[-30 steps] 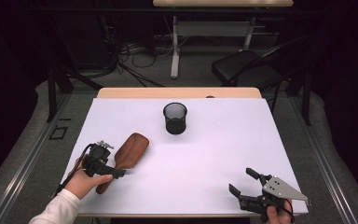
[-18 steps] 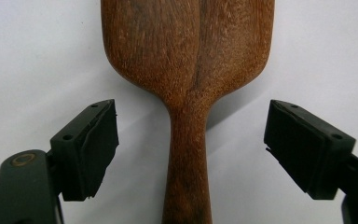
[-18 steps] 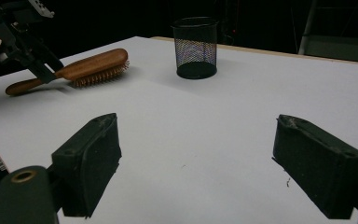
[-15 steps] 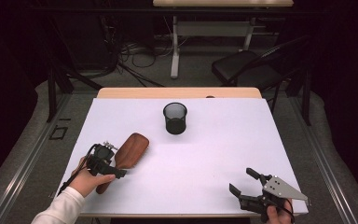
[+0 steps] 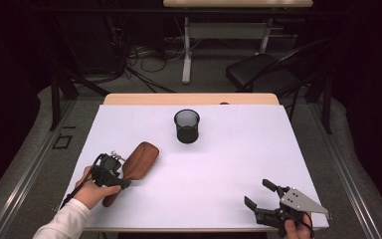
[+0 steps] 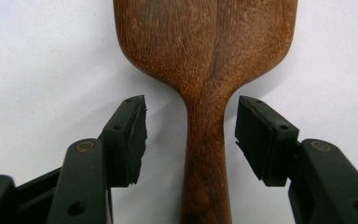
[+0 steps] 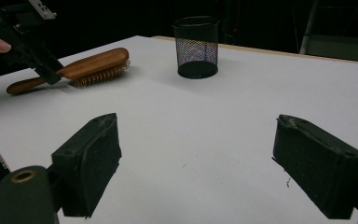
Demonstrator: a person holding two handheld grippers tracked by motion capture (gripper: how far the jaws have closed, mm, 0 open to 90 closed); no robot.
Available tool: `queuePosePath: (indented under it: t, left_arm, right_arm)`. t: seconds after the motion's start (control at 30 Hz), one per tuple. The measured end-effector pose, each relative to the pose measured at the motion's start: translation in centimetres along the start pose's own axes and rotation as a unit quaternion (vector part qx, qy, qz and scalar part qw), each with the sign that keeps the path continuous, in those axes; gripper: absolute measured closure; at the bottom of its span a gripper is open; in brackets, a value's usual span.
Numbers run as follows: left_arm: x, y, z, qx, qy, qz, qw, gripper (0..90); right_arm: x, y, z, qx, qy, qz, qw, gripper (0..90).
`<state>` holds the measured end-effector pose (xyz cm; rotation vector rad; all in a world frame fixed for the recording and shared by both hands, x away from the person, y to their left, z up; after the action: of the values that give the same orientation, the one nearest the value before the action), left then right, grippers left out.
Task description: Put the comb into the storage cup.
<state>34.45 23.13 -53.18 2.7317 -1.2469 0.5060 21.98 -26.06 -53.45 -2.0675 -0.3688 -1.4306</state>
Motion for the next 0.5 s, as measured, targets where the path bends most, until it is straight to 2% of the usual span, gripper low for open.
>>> queuePosePath:
  t: [0.17, 0.5]
  left_arm:
    - [0.23, 0.11, 0.28, -0.011, -0.003, 0.002, 0.9999, 46.6]
    - [0.59, 0.28, 0.64, -0.005, -0.013, 0.008, 0.9999, 55.7]
  right_arm:
    - [0.0, -0.01, 0.01, 0.0, 0.0, -0.001, 1.0, 14.1]
    - [0.0, 0.01, -0.01, 0.001, -0.001, -0.001, 1.0, 14.1]
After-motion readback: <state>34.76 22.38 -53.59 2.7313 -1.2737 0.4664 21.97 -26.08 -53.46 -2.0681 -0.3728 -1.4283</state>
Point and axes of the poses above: each handheld gripper's, and its own axes: z roughly forward along the jaws, x roughly out of its top, y roughly to its right, the point moved 1 cm from there along z, roughly forward along the jaws, and after that the axes turned 14 degrees about z, right-handed, at the moved point
